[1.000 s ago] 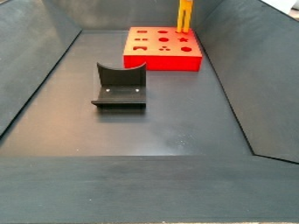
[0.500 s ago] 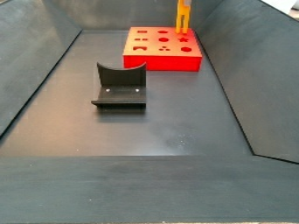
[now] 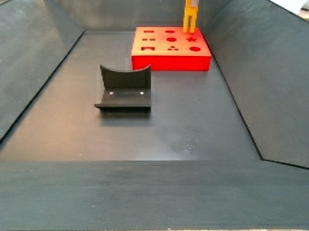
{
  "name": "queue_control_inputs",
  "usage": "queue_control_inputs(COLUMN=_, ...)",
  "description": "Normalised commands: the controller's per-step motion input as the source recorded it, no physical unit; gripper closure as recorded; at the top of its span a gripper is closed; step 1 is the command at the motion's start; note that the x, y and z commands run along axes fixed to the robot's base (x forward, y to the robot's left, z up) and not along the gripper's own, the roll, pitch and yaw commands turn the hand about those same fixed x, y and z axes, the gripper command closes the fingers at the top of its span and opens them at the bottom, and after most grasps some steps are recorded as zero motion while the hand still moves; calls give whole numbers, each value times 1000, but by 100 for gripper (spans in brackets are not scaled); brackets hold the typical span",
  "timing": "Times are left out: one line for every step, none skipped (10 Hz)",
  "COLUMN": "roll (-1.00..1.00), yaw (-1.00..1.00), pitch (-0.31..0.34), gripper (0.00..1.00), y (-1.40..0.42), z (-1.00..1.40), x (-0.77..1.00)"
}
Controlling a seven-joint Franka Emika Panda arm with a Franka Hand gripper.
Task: Pick up the square-circle object. Move up. Rotate the square-circle object. Place the square-circle object on the fixture. Regrasp the square-circle object. Move to above the board. Insert the square-circle object.
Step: Insert the square-circle object.
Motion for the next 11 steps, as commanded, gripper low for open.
queue_control_inputs(roll=174, yaw=-40, pitch=-116, gripper=100, y=-17, z=-289, x=166)
queue_control_inputs(roll=100, yaw=-71, pitch=-156, gripper=100, y=0, z=-360, x=166)
queue_control_inputs(roll=49, yaw=-83, pitch=-116, gripper=100, y=0, z=-374, x=183)
queue_control_inputs(roll=0, yaw=-89, pitch=-39, gripper=100, y=100, z=-369, x=209)
queue_control_inputs(roll=0, yaw=-86, pitch=0, gripper=100, y=109, z=-371, x=203)
queue_control_inputs(roll=-6, yaw=-143, pitch=116, gripper=100, y=183, z=-363, x=280)
queue_control_inputs(roll=-11, yaw=-151, pitch=203, gripper=100, y=203, z=-343, x=254)
queue_control_inputs(roll=-14, yaw=-146, pitch=189, gripper=100, y=183, z=-297, x=231)
queue_control_inputs(roll=0, yaw=-97, pitch=106, gripper=100, y=57, z=-211, x=131)
queue_control_inputs(roll=6, yaw=0, pitch=-26, gripper=100, y=0, z=0, x=0)
queue_control_inputs(roll=43, yaw=0, pitch=3, gripper=100, y=0, z=-31, x=-71)
